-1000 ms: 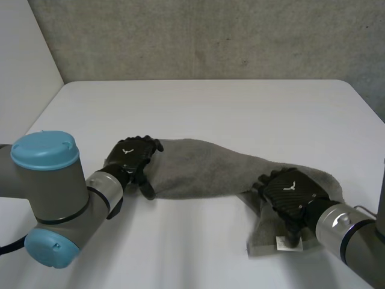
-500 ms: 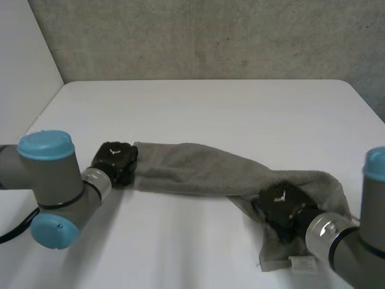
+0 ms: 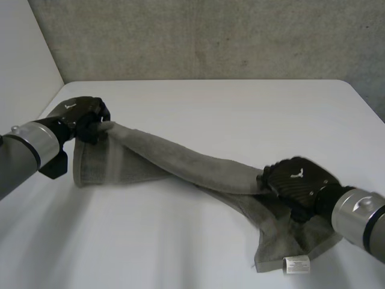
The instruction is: Fold the towel.
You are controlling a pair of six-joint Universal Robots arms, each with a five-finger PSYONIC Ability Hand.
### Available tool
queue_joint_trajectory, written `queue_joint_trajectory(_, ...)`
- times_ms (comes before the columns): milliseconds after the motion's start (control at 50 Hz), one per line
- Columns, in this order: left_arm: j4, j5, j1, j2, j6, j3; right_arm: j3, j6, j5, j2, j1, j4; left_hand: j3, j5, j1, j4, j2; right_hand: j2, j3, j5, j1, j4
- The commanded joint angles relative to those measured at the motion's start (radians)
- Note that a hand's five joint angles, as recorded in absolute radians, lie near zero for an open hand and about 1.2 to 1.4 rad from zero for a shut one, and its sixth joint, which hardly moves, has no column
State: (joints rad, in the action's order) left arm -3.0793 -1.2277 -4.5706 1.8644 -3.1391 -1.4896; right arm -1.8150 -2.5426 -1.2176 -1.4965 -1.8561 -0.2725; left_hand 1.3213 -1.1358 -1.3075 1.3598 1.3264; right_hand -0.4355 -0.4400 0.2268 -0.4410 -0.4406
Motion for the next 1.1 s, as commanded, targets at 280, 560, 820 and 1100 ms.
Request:
queue_joint_trajectory(280,-0.025,-0.142,-0.042,0.483,0.030,0.436,-0.132,-0.107,-0.010,0.055,-0.098,0.134,0.072,-0.083,-0.086,0.034,0.067,0.259,0.264,-0.225,0.265,0.265)
queue_joint_trajectory(560,-0.048,-0.171,-0.097,0.297,0.022,0.215,-0.156,-0.102,-0.010,0.053,-0.100,0.159,-1.114,1.103,1.100,-1.152,-1.119,0.261,0.265,-0.227,0.267,0.266)
queue_joint_trajectory(820,-0.055,0.025,-0.133,0.009,-0.215,-0.254,-0.173,-0.100,-0.010,0.056,-0.100,0.173,-0.914,0.903,0.901,-0.953,-0.919,0.261,0.265,-0.227,0.267,0.266)
queue_joint_trajectory(1100,-0.145,0.024,-0.145,0.094,-0.369,-0.336,-0.182,-0.097,-0.010,0.059,-0.100,0.174,-0.811,0.800,0.797,-0.850,-0.816,0.261,0.265,-0.227,0.267,0.266)
